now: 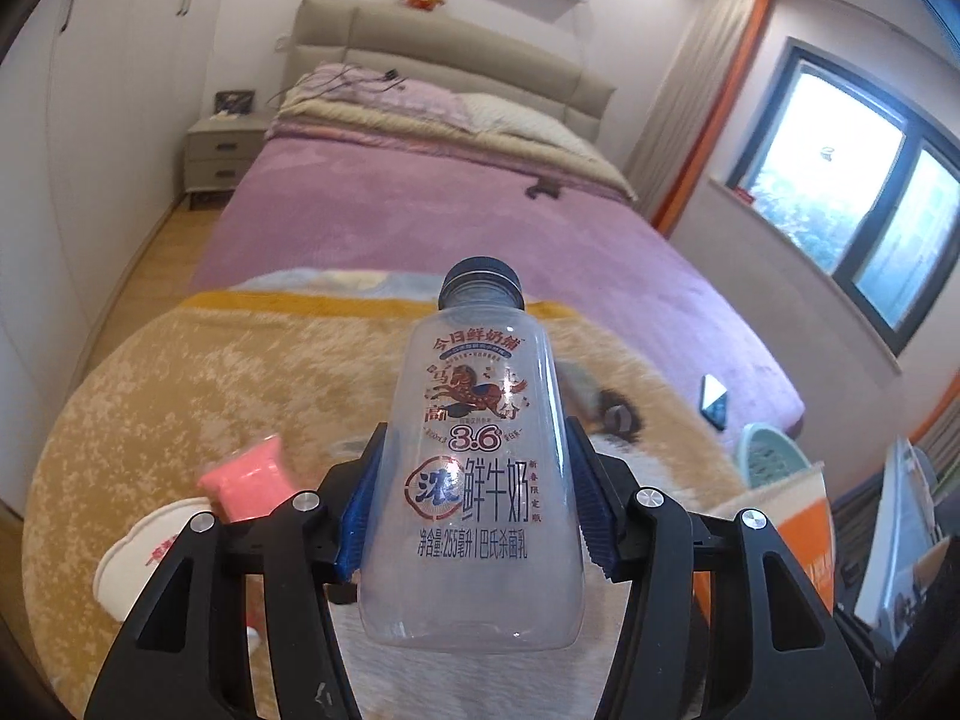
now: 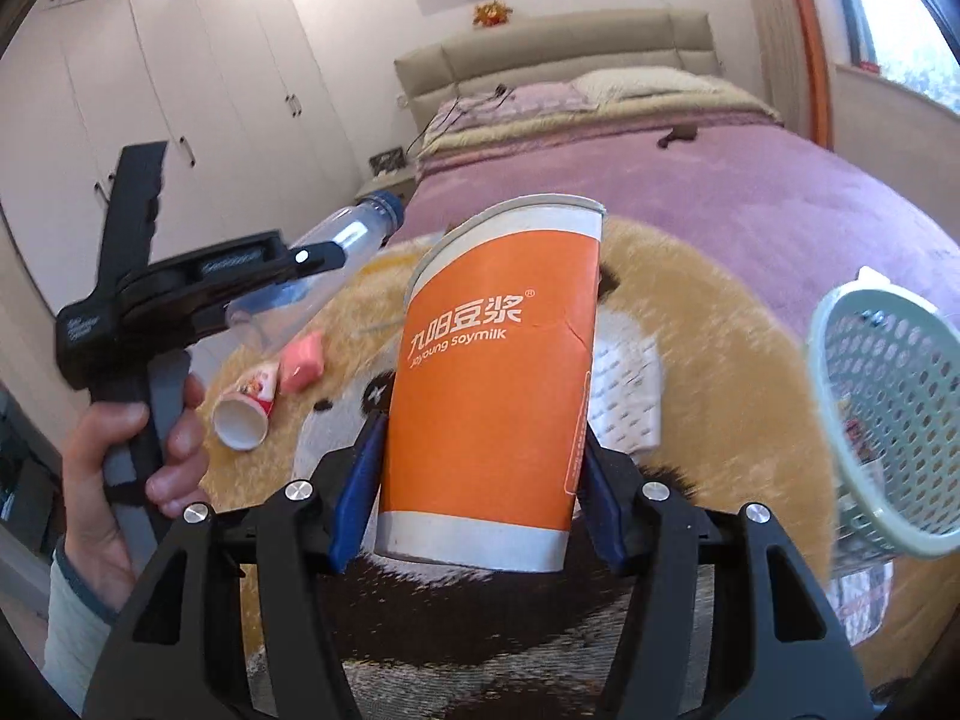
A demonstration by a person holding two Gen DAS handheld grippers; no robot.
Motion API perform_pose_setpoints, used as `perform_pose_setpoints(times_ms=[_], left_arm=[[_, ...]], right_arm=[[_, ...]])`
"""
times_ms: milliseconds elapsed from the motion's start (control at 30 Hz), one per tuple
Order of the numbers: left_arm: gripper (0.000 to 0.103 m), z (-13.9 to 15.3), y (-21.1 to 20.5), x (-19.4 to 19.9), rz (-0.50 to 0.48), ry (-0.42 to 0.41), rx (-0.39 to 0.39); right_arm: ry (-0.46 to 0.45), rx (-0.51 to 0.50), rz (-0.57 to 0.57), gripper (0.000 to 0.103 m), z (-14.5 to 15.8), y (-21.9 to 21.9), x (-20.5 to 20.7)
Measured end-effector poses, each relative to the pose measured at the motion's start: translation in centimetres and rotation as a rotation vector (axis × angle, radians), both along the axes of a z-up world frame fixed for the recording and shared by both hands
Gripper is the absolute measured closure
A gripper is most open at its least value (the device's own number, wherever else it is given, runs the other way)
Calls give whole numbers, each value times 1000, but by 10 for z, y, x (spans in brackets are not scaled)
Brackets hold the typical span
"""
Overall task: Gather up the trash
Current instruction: 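Grasp the plastic milk bottle with the left tool while the right tool grasps the orange paper cup, then carry the bottle and orange cup to the blue basket and release both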
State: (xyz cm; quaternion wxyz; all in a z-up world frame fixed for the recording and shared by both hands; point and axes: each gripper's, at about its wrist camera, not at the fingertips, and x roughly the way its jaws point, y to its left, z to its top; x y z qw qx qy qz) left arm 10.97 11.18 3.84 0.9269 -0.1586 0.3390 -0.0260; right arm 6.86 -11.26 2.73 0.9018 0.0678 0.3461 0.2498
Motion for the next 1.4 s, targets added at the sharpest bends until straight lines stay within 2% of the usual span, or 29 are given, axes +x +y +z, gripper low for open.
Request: perform_pose_setpoints(times_ms=[333,433,600,800,1000,1333,1400], left_arm=[[50,29,-72,-6,-170,-75,-35],[50,26,-105,7,-290,-42,-107],[50,19,-160,23,-376,-21,-78],[50,1,-226,43,-470,31,-54],[50,-20,-278,61,-528,86,-40],[50,-50,-324,91,-549,146,-16],[47,-57,-333,93,-558,163,-19]], right_arm=[[-53,-12,-202,47,19,-82,6],[-30,-9,-272,47,14,-111,14],[14,-19,-378,47,0,-156,28],[60,-85,-497,47,-24,-205,52],[116,-103,-558,47,-45,-233,74],[219,-86,-597,46,-75,-263,107],[241,-73,-587,42,-81,-265,108]])
